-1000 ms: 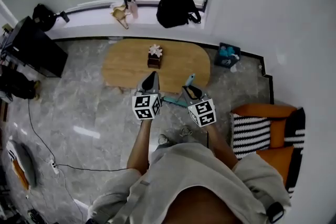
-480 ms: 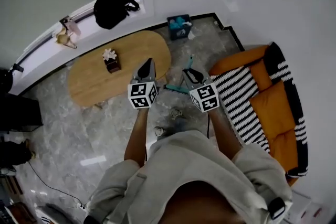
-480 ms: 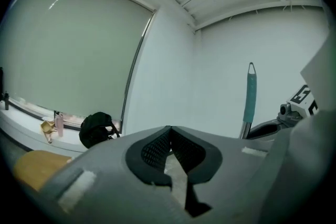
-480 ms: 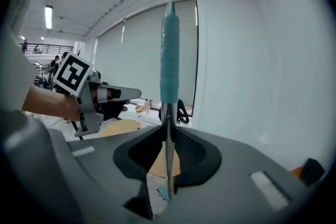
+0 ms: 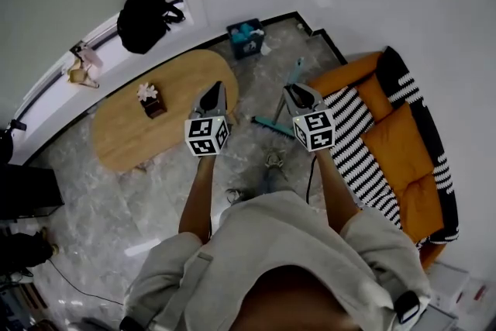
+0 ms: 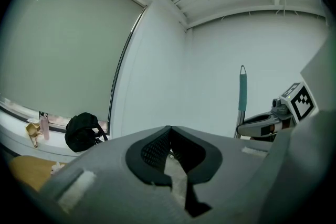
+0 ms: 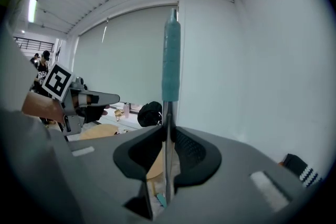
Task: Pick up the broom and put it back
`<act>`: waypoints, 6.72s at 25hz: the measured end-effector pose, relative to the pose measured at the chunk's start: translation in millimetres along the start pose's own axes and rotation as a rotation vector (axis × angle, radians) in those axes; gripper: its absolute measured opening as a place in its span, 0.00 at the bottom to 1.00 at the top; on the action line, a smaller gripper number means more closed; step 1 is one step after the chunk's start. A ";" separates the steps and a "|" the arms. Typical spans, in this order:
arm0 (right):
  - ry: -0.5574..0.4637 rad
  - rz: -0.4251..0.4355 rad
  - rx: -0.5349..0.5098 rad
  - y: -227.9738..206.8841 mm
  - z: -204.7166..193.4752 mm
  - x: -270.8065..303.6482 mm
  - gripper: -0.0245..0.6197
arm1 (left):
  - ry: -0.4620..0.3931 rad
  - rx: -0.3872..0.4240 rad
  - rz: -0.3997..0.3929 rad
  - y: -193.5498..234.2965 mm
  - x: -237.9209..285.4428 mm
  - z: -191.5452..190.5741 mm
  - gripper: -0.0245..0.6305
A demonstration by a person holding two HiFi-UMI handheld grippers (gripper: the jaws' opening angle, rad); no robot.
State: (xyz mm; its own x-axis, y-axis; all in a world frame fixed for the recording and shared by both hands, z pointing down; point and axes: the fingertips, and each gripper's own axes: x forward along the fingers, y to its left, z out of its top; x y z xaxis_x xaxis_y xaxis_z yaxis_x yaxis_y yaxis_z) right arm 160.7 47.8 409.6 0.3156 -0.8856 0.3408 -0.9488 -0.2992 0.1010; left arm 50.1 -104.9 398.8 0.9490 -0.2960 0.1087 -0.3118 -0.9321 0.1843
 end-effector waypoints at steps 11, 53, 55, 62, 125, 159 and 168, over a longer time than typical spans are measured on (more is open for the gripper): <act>-0.074 0.018 0.040 -95.4 21.3 42.8 0.15 | -0.008 0.052 0.047 -16.6 84.4 25.0 0.04; -0.014 0.153 -0.077 -250.3 69.4 288.8 0.15 | 0.015 -0.032 0.165 85.5 340.8 27.5 0.04; 0.006 0.187 -0.116 -244.8 70.6 306.9 0.15 | 0.003 -0.050 0.196 100.2 344.1 28.1 0.04; 0.032 0.313 -0.188 -217.3 68.6 358.6 0.15 | -0.009 -0.070 0.328 149.2 331.6 21.7 0.04; 0.377 1.223 -0.723 -1.0 -230.7 434.5 0.15 | 0.029 -0.377 1.105 143.0 100.1 -208.2 0.04; 0.305 1.243 -0.769 51.0 -274.3 454.8 0.18 | -0.001 -0.410 1.154 157.7 89.0 -253.4 0.04; 0.334 1.262 -0.757 52.6 -278.3 455.5 0.32 | 0.008 -0.430 1.141 151.8 93.7 -258.2 0.04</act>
State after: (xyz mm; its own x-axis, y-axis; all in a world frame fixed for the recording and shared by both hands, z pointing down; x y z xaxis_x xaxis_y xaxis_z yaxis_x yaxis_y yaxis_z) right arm 251.1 -272.4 830.3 -0.6068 -0.2644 0.7496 -0.4029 0.9152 -0.0034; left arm 79.6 -220.2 689.2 0.1199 -0.8972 0.4249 -0.9578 0.0080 0.2872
